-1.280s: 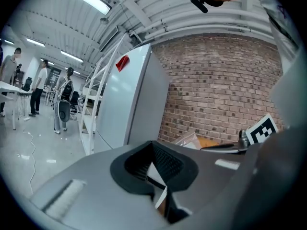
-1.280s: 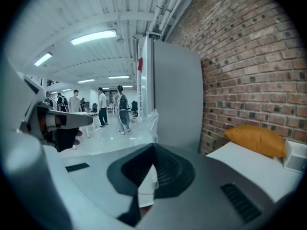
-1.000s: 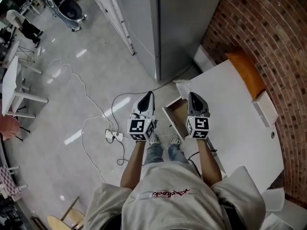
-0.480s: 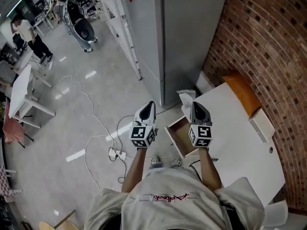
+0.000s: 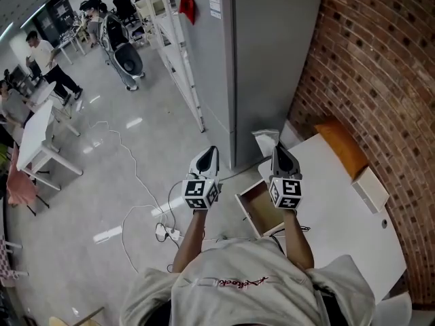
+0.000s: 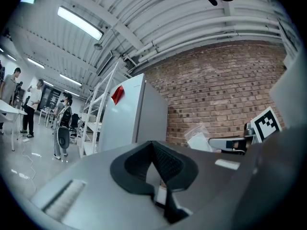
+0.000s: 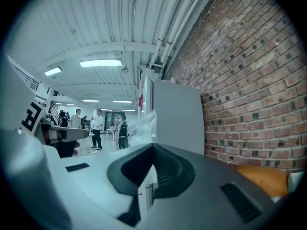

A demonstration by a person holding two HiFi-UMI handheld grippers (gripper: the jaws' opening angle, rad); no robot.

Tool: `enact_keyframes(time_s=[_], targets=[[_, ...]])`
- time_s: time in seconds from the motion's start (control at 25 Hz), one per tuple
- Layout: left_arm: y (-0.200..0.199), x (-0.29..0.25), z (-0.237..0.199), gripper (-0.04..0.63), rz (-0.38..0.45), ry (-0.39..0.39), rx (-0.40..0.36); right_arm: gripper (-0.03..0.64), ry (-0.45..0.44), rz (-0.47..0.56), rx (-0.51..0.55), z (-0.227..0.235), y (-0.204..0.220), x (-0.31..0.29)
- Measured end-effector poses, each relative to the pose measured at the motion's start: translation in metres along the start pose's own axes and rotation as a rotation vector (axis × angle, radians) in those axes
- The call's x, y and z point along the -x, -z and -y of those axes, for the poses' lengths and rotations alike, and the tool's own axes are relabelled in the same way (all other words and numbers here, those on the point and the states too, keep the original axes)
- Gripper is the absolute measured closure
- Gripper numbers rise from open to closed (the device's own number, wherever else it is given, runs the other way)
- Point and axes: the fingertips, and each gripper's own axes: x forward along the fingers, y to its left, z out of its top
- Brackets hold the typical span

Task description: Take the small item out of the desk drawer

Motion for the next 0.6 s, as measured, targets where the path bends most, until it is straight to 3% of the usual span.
enact_keyframes(time_s=[0.6], targets=[[-0.022, -0.019, -0.003, 0.586, 0.023, 0.018, -0.043, 0.606, 0.033, 0.034, -0.002, 0.015, -0.017, -0.01]])
